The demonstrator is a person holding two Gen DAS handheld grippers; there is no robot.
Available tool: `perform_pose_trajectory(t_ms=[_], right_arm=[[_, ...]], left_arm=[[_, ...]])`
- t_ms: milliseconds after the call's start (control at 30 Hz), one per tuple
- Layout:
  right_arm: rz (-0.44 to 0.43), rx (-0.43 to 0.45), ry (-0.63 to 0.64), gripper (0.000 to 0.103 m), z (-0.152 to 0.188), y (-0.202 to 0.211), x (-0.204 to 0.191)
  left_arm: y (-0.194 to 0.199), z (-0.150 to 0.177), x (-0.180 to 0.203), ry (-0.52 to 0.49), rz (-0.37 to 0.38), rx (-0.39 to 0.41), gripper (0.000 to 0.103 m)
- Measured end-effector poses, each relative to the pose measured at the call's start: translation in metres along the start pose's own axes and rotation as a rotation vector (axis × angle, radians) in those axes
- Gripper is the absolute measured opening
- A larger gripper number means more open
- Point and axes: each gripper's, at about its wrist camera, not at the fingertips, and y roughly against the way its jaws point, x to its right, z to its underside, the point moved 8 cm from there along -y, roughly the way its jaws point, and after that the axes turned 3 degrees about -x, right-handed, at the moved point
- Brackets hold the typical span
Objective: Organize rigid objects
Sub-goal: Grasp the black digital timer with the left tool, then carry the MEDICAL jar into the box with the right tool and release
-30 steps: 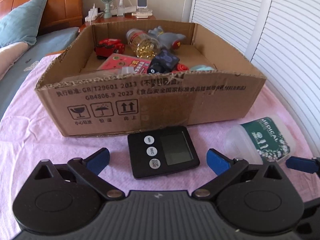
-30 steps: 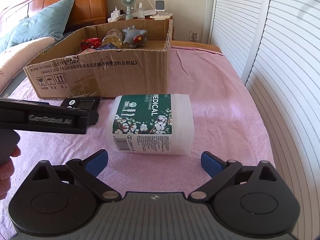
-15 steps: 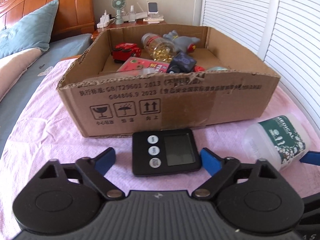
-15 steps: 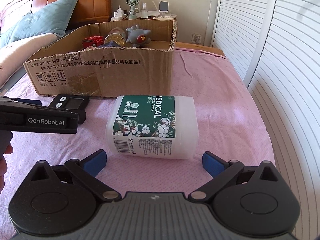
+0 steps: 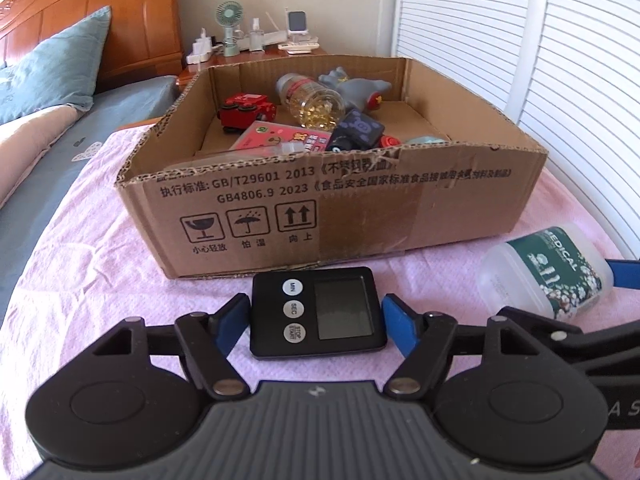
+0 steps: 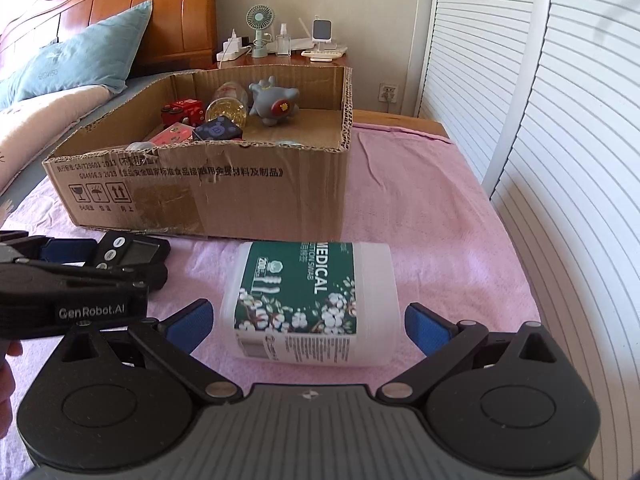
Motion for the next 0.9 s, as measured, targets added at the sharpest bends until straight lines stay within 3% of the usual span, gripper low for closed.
perform_pose_trajectory(t_ms=[400, 567, 900], right_arm=[[0.027, -0.034, 0.041, 0.101, -0.005, -0.013, -0.005], [0.047, -0.059, 0.061, 0.087, -0.006, -0.018, -0.007], [-0.028, -0.062, 0.13, 0.087, -0.013, -0.003, -0.005]], left_arm=[[0.002, 0.0, -0.009, -0.013, 0.015, -0.017, 0.07], [0.002, 0.0, -0.013, -0.031, 0.032, -0.03, 0.07], [0.011, -0.002, -0.019, -0.138, 0.093, -0.068, 0.07]])
